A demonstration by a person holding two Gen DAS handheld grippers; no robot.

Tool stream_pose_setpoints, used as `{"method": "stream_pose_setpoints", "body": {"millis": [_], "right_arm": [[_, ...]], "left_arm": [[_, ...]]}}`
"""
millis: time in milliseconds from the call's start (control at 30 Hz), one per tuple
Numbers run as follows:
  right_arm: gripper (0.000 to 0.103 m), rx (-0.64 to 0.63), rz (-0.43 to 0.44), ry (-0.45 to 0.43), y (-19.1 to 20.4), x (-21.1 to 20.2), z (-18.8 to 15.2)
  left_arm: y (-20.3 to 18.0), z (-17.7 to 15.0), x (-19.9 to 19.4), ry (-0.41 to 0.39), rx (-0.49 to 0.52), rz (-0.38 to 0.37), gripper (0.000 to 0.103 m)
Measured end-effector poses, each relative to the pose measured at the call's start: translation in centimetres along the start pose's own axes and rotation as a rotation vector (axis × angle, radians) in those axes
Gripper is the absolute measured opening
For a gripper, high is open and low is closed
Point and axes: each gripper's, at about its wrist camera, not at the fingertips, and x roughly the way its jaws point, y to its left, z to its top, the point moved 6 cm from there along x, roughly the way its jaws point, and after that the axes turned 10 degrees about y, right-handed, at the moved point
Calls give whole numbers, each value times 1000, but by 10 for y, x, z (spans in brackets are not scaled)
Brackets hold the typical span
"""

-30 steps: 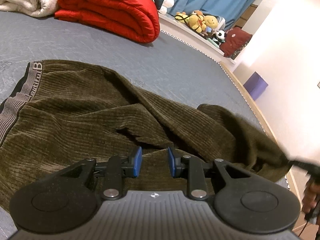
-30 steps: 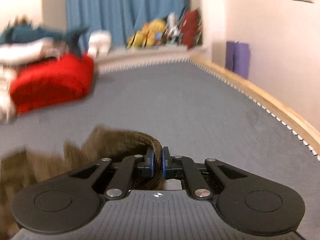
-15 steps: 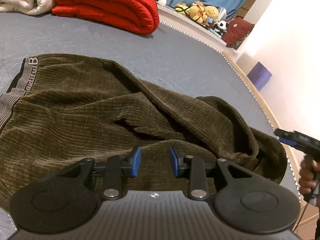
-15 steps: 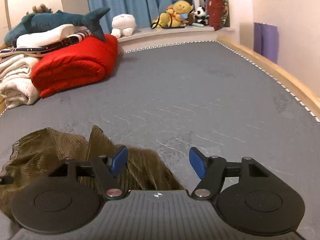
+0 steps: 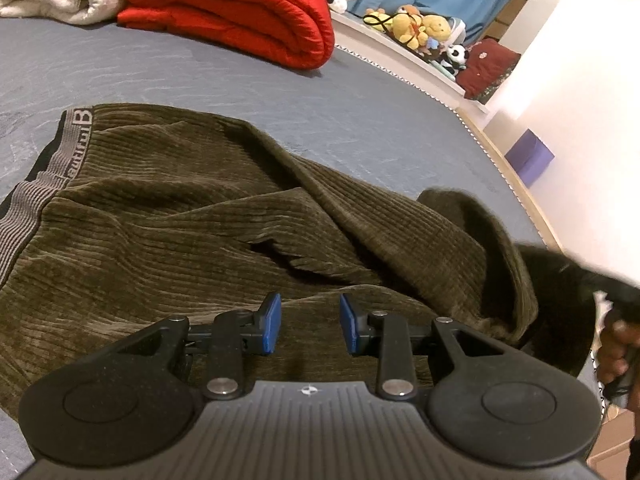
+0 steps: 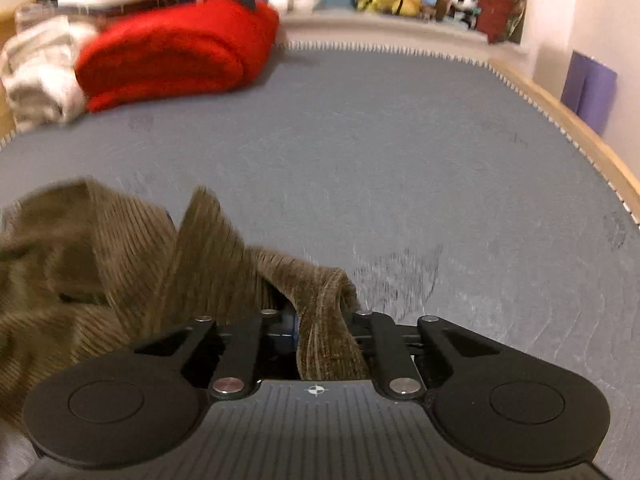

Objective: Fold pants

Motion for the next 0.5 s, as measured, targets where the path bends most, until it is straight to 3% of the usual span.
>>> {"method": "stream_pose_setpoints", "body": {"millis": [100,167,233,300,333,433,500], "right_arm": [[13,93,25,-203,-16,-61,9],[13,225,-49,-380,-46,-107,8],[13,434,-109,-477,-90,-139,-9],[13,602,-218,-433,-126,-140,-36],[13,694,-259,-365,-143,-133,-55],[13,864,-264,-138,-173,-100,-100],[14,954,-242,-45,-186,-86,-125]], "left_arm": [[-4,0,-1,-1,7,-10,36],[-7,0,-2,-5,12,-13,36],[-9,-1,-3,-6,16,-18,36],[-12,-1,-4,-7,21,-21,36],[-13,-1,-5,-7,23,-22,36],[-13,-2,-6,-8,21,-23,36],[-13,-2,-8,-11,18,-22,36]]}}
